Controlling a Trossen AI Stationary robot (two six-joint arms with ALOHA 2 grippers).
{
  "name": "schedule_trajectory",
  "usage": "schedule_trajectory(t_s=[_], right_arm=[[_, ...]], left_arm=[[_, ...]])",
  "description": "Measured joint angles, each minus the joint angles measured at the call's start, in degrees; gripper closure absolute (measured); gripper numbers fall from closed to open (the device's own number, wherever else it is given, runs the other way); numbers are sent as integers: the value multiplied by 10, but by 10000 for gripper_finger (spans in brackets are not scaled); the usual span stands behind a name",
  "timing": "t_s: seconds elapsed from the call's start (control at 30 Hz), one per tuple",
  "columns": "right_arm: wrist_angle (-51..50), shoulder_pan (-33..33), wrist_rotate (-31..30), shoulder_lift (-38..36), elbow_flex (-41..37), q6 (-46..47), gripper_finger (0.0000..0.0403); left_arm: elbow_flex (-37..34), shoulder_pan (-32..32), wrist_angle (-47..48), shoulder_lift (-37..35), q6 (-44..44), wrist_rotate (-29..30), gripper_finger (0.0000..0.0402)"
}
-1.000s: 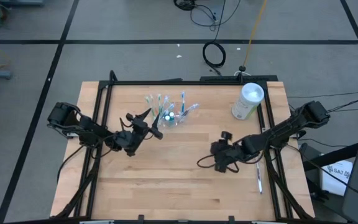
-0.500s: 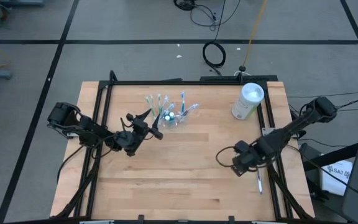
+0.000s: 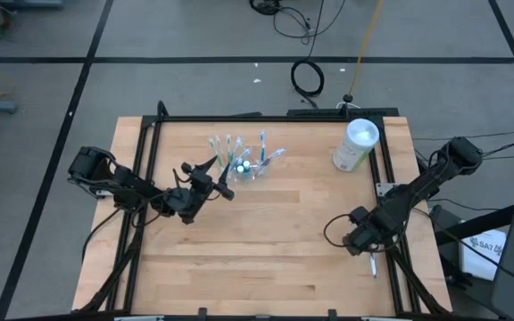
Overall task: Pick & Place toothbrushing station
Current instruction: Put the violet toothbrush into the transparent organizer
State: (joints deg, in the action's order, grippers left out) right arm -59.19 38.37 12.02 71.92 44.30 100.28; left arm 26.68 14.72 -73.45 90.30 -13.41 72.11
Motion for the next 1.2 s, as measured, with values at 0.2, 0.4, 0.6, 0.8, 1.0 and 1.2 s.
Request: schedule_trajectory(t_s=[0.2, 0.4, 0.6, 0.8, 1.0, 1.2], right_arm=[[18, 0, 34, 0, -54, 36, 231], [81, -4, 32, 0, -107, 47, 232], [126, -5, 39, -2, -152, 54, 238], [136, -5, 35, -2, -157, 48, 274], [153, -5, 33, -1, -157, 13, 326], [161, -5, 31, -1, -158, 9, 378]], left_arm=[[0, 0, 0, 0, 0, 0, 176], [0, -6, 0, 0, 0, -1, 176], [0, -8, 0, 0, 1, -1, 176], [0, -8, 0, 0, 1, -1, 176], [0, -8, 0, 0, 2, -1, 176], [0, -8, 0, 0, 2, -1, 176]])
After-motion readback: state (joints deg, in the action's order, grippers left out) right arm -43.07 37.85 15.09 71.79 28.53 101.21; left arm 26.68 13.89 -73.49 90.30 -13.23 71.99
